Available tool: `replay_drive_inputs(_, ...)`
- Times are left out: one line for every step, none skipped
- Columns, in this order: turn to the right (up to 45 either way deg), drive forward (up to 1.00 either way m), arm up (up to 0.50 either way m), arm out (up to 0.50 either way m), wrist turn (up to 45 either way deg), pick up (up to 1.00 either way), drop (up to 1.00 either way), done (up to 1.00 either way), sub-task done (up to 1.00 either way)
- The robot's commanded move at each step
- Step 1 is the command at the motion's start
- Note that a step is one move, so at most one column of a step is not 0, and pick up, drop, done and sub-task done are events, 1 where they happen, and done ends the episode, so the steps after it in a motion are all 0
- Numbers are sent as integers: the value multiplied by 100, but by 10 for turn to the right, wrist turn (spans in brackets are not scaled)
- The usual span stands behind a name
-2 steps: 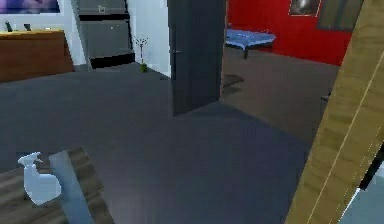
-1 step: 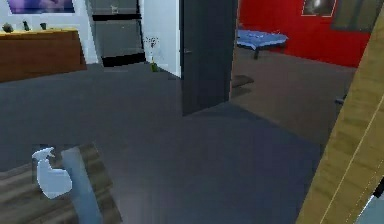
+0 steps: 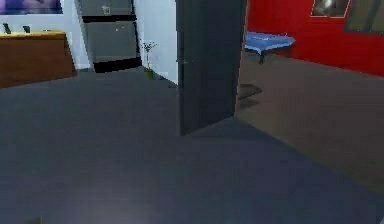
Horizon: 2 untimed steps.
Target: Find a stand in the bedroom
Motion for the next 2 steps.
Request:
replay_drive_inputs(240, 0, 0, 0, 0, 0, 0, 0, 0)
replay_drive_inputs(0, 50, 0, 0, 0, 0, 0, 0, 0)
